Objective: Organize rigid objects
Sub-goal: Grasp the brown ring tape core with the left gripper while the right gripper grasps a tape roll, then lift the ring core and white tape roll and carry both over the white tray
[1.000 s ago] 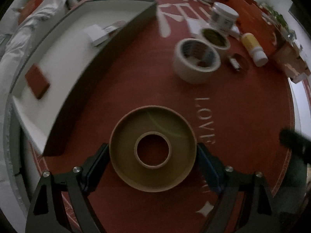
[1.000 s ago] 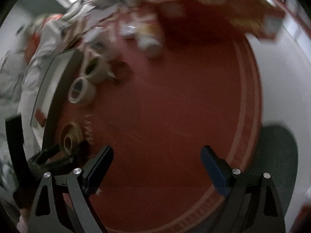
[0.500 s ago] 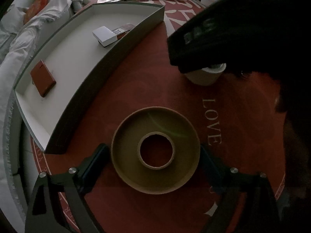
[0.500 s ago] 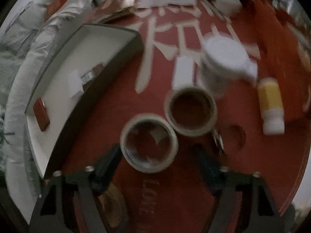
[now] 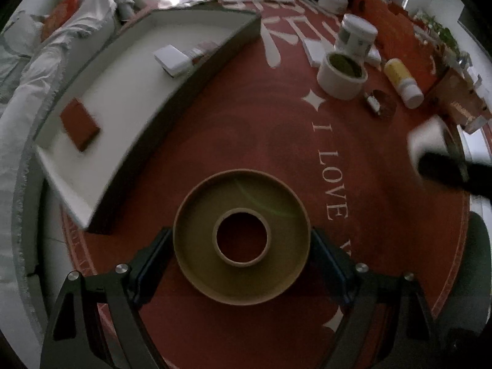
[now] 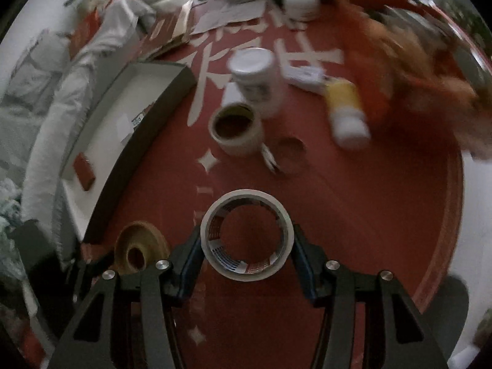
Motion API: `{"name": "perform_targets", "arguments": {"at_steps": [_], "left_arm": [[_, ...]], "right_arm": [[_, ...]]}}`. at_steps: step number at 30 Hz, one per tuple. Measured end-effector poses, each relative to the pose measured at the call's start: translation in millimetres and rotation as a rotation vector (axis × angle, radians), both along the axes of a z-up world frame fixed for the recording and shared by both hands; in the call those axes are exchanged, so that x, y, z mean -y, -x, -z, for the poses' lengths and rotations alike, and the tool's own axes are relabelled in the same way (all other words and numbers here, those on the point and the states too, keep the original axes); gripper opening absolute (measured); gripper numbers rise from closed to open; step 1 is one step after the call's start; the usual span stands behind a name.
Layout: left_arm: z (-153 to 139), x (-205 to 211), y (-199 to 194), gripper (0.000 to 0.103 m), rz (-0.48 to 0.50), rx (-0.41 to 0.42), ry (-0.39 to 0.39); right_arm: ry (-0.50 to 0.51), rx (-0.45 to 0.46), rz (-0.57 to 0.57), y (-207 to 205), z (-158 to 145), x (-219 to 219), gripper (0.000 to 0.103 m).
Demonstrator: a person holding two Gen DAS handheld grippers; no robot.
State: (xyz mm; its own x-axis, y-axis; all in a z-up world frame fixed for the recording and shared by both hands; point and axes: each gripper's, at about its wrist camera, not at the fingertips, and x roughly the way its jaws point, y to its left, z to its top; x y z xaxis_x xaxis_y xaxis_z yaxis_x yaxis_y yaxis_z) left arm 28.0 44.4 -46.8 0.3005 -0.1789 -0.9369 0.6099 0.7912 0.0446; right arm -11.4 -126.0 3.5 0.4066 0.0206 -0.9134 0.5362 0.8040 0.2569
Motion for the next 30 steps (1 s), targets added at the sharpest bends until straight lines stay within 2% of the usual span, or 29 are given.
{"name": "perform_targets", "arguments": {"at_steps": [4, 8, 13, 15, 17, 21, 25, 27, 30], "left_arm": [[-41.0, -8.0, 14.0, 0.088, -0.029, 0.131, 0.041], [-96.3, -11.3, 8.2, 0.088, -0.084, 0.203, 0.123], [-145.0, -26.7, 7.4, 0.088, -0.146, 0.277, 0.193], [-159.4, -28.0, 11.1, 0.088, -0.151, 0.289, 0.205], [-173.8, -33.4, 15.9, 0.088, -0.153, 0.303, 0.231], [-192.2, -47.5, 30.1, 0.088, -0.164, 0.342, 0.248], [-196.9, -54.4, 35.7, 0.088, -0.182, 0.371, 0.239], [-194.4, -56.0, 34.2, 0.088, -0.183, 0.368, 0.238], [-191.5, -56.0, 33.6, 0.088, -0.179, 0.359, 0.24]], "right_arm": [[0.018, 0.027, 0.074, 49.2, -1.5, -8.1, 0.055], [0.037, 0.031, 0.104, 77.9, -5.2, -23.0, 0.055], [0.203, 0.095, 0.064, 96.6, -39.5, -41.6, 0.055], [0.225, 0.135, 0.054, 98.7, -53.6, -48.3, 0.055], [0.206, 0.176, 0.052, 97.2, -66.3, -50.4, 0.055], [0.195, 0.266, 0.069, 88.7, -94.7, -55.5, 0.055], [0.265, 0.33, 0.057, 82.5, -119.9, -73.9, 0.055], [0.302, 0.329, 0.052, 82.2, -120.2, -79.0, 0.055], [0.253, 0.305, 0.056, 82.3, -108.2, -78.8, 0.055]]}}
